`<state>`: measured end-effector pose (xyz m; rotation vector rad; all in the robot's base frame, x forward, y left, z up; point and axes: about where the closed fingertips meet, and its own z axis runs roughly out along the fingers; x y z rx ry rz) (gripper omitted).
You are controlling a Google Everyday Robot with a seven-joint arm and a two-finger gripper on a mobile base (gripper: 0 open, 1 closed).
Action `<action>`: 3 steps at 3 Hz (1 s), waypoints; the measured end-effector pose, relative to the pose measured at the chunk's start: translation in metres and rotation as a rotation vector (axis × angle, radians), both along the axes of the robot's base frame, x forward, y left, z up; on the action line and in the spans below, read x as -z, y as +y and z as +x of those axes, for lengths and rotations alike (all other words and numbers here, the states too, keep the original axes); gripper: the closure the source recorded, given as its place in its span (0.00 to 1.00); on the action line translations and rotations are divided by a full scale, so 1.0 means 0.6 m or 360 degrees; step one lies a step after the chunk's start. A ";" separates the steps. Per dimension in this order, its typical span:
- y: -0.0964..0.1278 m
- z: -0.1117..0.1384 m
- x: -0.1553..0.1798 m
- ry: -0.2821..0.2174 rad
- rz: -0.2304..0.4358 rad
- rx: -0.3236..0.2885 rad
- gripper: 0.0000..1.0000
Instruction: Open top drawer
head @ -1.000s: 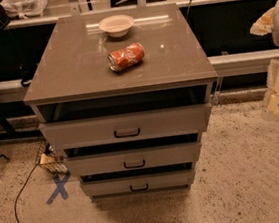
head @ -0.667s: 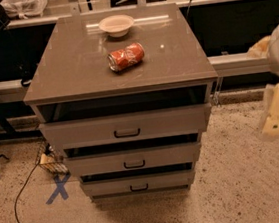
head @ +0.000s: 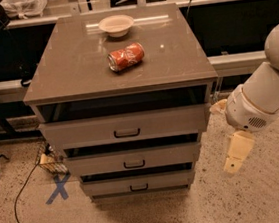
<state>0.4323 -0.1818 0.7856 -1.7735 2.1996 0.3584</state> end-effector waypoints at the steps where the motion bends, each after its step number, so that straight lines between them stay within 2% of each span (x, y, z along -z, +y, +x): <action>1: 0.000 0.000 0.000 0.0000 0.0000 0.0000 0.00; 2: 0.023 0.021 0.018 -0.0057 0.0002 -0.0038 0.00; 3: 0.058 0.066 0.040 -0.0190 -0.0006 -0.0084 0.00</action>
Offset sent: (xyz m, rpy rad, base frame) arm 0.0330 0.0326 -0.0277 0.0053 -0.0910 0.0558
